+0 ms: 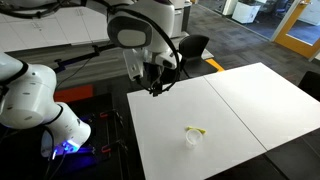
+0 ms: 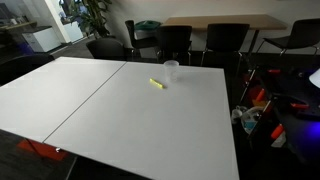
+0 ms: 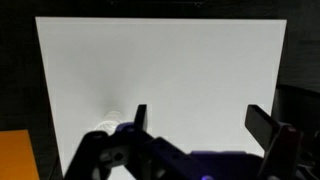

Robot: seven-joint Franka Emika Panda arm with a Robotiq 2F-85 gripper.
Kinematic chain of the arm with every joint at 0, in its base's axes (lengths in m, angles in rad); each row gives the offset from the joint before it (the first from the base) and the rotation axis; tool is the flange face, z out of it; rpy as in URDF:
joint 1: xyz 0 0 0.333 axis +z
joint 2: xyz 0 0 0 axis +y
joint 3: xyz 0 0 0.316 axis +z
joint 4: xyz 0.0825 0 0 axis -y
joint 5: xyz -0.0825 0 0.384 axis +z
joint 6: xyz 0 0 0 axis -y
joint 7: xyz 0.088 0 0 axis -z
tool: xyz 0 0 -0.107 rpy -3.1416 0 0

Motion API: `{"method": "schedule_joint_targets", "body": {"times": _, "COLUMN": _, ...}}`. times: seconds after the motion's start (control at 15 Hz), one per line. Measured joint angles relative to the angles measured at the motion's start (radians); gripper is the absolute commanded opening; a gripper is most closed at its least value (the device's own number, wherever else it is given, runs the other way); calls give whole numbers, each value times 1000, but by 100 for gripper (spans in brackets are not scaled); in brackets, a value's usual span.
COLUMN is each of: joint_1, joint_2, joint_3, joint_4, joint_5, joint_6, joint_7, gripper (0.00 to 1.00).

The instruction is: Place the marker in the cup

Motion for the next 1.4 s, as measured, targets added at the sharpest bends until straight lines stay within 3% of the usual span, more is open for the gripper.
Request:
{"method": "schedule_joint_targets", "body": {"times": 0.53, "joint_1": 0, "joint_2": 160, "joint_3": 107, "joint_4": -8, "joint_5": -22, "joint_6": 409, "joint_7": 245, "gripper": 100}}
{"method": "schedule_joint_targets", "body": {"times": 0.87, "joint_1": -14, "joint_2": 357, "joint_3": 115, "joint_4": 24, "joint_5": -198, "joint_6": 672, "joint_7": 551, "gripper": 100}}
{"method": "schedule_joint_targets", "body": {"times": 1.13, "joint_1": 9, "joint_2": 514, "joint_3": 38, "joint_4": 127, "joint_5": -406, "joint_6": 710, "joint_7": 845, "gripper": 100}}
{"method": "schedule_joint_targets", "body": {"times": 1.4, "joint_1": 53, "joint_2": 640, "joint_3": -28, "joint_4": 220, "joint_5": -414, "joint_6": 709, "joint_7": 921, "gripper": 100}}
